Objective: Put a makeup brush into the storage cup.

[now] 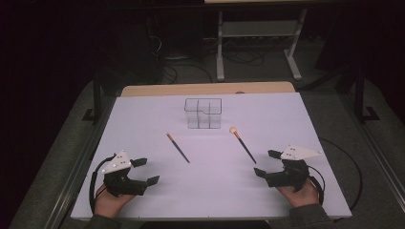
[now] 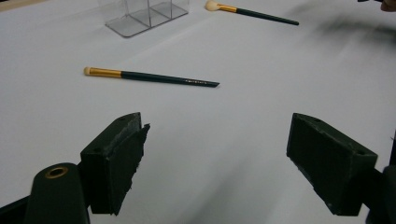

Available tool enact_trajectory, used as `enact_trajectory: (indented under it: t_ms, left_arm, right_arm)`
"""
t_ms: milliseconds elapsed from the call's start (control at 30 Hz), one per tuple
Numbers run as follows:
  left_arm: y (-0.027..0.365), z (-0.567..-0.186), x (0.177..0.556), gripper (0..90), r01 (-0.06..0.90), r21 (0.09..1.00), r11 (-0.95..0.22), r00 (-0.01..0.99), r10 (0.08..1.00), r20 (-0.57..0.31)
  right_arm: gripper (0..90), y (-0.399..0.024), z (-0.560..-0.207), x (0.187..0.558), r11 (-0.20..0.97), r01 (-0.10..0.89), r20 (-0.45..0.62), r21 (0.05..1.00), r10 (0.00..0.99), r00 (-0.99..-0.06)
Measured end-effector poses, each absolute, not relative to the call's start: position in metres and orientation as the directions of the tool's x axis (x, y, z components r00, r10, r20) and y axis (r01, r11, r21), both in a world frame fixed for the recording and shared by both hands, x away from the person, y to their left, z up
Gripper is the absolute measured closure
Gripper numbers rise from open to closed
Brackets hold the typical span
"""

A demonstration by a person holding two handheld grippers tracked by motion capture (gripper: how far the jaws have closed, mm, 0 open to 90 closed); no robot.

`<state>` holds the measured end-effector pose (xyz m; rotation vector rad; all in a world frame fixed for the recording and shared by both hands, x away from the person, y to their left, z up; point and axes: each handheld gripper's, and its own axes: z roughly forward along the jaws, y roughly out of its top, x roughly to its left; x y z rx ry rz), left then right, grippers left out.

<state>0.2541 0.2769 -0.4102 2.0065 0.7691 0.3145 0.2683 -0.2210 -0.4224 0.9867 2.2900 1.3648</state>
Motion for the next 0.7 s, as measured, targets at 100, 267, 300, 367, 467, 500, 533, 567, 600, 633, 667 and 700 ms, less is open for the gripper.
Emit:
enact_trajectory:
  t_ms: [100, 267, 300, 367, 467, 500, 533, 567, 600, 633, 667, 700]
  left_arm:
    - [0.2766, -0.4106, 0.2544, 18.1, 0.393, 0.841, -0.372, 0.773, 0.629, -0.083]
    - [0.2775, -0.4107, 0.2543, 18.4, 0.389, 0.843, -0.372, 0.774, 0.629, -0.08]
    - [0.2776, -0.4108, 0.2542, 18.4, 0.392, 0.843, -0.367, 0.772, 0.63, -0.084]
    - [0.2779, -0.4106, 0.2541, 18.4, 0.396, 0.842, -0.367, 0.771, 0.63, -0.088]
    - [0.2777, -0.4101, 0.2524, 18.4, 0.391, 0.842, -0.371, 0.772, 0.63, -0.081]
    - [0.2778, -0.4099, 0.252, 18.4, 0.389, 0.842, -0.373, 0.774, 0.629, -0.078]
    - [0.2778, -0.4098, 0.2515, 18.4, 0.39, 0.842, -0.372, 0.772, 0.63, -0.08]
    - [0.2779, -0.4097, 0.2513, 18.4, 0.391, 0.843, -0.37, 0.772, 0.631, -0.081]
    - [0.2783, -0.4096, 0.2513, 18.4, 0.391, 0.843, -0.369, 0.772, 0.631, -0.082]
    - [0.2784, -0.4096, 0.2513, 18.4, 0.391, 0.843, -0.369, 0.771, 0.632, -0.082]
    - [0.2787, -0.4096, 0.2515, 18.4, 0.391, 0.843, -0.369, 0.771, 0.631, -0.081]
    - [0.2787, -0.4097, 0.2514, 18.4, 0.392, 0.843, -0.368, 0.77, 0.632, -0.082]
  right_arm:
    - [14.2, -0.2208, -0.4226, 0.2686, 0.313, 0.409, 0.092, 0.857, 0.688, -0.72]
    - [14.2, -0.2189, -0.4226, 0.2692, 0.316, 0.409, 0.093, 0.856, 0.684, -0.724]
    - [14.2, -0.2187, -0.4229, 0.2697, 0.318, 0.406, 0.092, 0.857, 0.681, -0.727]
    - [14.2, -0.2184, -0.4233, 0.2695, 0.316, 0.413, 0.098, 0.855, 0.681, -0.725]
    - [14.2, -0.2188, -0.4231, 0.2682, 0.313, 0.413, 0.099, 0.855, 0.684, -0.723]
    - [14.2, -0.219, -0.4226, 0.2677, 0.313, 0.411, 0.098, 0.856, 0.683, -0.724]
    - [14.3, -0.2186, -0.4217, 0.2667, 0.31, 0.408, 0.096, 0.858, 0.685, -0.722]
    - [14.3, -0.2186, -0.4217, 0.2667, 0.31, 0.408, 0.096, 0.858, 0.685, -0.722]
    - [14.4, -0.2184, -0.4216, 0.2665, 0.312, 0.406, 0.093, 0.859, 0.685, -0.723]
    - [14.4, -0.2179, -0.4214, 0.2662, 0.314, 0.408, 0.093, 0.858, 0.684, -0.723]
    - [14.4, -0.2175, -0.4217, 0.2663, 0.316, 0.407, 0.092, 0.857, 0.683, -0.724]
    - [14.4, -0.2165, -0.4222, 0.2662, 0.314, 0.413, 0.097, 0.855, 0.685, -0.722]
